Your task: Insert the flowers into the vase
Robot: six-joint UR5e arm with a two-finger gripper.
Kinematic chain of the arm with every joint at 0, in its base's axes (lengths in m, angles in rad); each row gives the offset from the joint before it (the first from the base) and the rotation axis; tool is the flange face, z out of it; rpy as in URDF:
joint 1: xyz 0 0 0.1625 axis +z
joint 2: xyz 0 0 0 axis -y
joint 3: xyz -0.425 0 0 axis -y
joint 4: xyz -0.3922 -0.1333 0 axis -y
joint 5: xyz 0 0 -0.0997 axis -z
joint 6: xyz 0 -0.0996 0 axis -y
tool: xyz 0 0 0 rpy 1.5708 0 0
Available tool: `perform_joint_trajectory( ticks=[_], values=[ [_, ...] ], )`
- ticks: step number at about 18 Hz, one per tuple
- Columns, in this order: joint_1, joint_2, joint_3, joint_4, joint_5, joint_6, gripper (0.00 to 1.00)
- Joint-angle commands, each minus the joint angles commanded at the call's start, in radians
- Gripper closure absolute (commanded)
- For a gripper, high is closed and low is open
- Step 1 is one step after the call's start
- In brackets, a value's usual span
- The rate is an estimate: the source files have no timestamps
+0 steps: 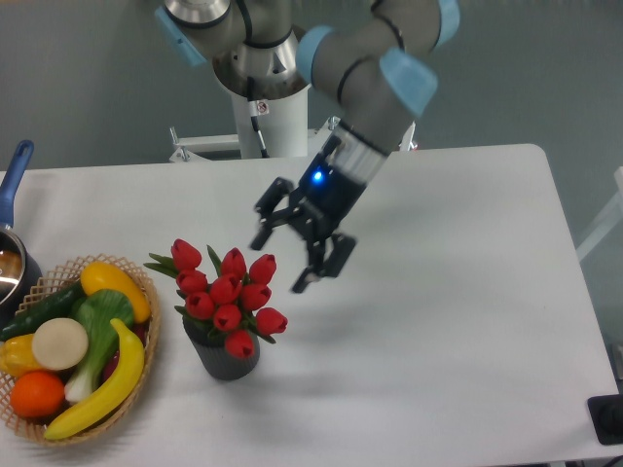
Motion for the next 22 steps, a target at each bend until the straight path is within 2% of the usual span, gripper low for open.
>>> perform_joint_trajectory(
  ticks=[3,5,6,9,11,14,16,22],
  values=[
    [0.017,0.074,0.015,-0.006,0.075,0.006,0.0],
    [0.041,0.092,0.041,-0.029,0.155,0.008,0.0],
    [0.048,0.1,0.066,-0.066,0.19,0.011,0.0],
    [0.066,0.103,0.152,-0.227,0.275,0.056,0.0],
    [0.087,0.111,0.17,-0.264,0.328,0.151,0.0],
    [0.15,0.12,0.186,-0.331,0.326,0.254,0.0],
    [0.16,0.126,0.186,-0.347,0.323,0.278,0.0],
    [0.18,0.143,0.166,-0.345,0.29,0.278,0.0]
  ],
)
